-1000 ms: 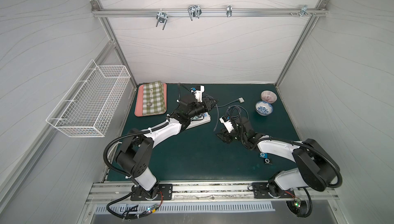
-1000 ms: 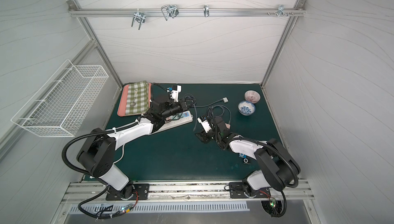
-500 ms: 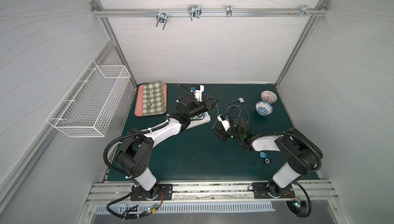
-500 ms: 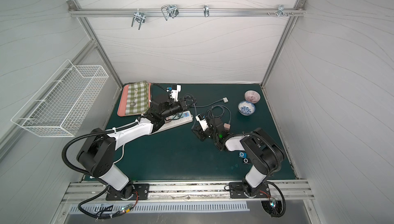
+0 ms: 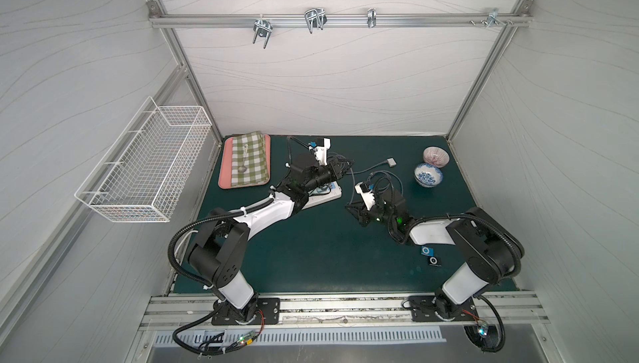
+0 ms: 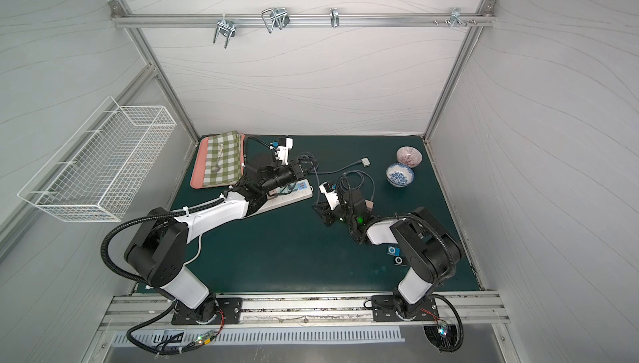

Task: Charge mp3
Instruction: Pick up the charging cable from the center of the board.

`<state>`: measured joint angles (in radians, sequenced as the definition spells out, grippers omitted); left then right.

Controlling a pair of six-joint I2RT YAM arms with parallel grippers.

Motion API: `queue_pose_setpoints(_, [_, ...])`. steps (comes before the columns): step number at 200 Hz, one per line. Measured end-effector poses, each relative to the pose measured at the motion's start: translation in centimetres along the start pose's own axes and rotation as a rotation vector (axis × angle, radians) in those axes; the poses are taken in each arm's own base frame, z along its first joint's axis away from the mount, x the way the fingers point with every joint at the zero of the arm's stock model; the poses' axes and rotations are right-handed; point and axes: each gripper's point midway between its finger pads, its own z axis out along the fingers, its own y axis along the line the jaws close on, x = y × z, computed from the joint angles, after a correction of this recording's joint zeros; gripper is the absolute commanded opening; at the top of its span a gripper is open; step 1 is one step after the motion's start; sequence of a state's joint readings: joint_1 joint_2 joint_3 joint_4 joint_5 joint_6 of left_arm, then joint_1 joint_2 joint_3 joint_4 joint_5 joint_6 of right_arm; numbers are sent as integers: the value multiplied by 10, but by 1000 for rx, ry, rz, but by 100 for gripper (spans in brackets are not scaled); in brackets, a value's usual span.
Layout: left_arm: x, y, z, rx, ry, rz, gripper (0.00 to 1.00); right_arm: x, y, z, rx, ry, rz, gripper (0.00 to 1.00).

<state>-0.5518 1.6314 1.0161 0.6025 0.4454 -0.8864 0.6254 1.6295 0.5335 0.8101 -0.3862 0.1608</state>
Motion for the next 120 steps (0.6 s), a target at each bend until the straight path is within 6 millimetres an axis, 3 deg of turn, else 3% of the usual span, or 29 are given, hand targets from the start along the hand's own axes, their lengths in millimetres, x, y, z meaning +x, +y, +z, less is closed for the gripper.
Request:
queue_pose_setpoints(38, [2,2,0,-4,3,-8,1,2,-3,-7,15,11,16,5])
queue_pose_setpoints(60, [3,1,-1,9,8,19,40,-3,-2,-18,39,37,15,5])
queue_pose_setpoints(93, [14,2,-3,20,50,126,58,-31,1,-45,99,78,-36,5])
queue_pose_setpoints(110, [22,2,-8,17,85,194,97,-42,-1,-61,139,111,-69,6])
queue_pose_setpoints(120, [26,-1,-13,13,104,256,99,-44,-5,-71,167,142,-84,7])
